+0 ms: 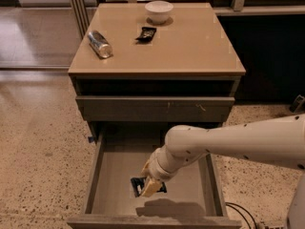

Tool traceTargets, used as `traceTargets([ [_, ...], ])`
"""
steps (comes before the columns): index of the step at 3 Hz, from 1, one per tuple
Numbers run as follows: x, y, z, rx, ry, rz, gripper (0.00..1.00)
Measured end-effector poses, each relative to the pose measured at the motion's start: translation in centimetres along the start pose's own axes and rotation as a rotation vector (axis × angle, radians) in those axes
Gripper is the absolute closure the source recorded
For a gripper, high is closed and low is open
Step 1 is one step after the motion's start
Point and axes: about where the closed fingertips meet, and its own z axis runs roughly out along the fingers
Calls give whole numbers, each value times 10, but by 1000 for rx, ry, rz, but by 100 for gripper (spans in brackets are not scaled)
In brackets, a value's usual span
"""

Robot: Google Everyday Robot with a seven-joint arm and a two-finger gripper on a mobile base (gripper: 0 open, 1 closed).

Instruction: Place rxbar blueberry into middle drawer

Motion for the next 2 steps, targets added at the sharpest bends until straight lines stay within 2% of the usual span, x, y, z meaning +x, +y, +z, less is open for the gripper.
traceTargets([
  [1,16,-17,19,40,-9,39,100],
  [2,47,-51,57,107,-12,105,100],
])
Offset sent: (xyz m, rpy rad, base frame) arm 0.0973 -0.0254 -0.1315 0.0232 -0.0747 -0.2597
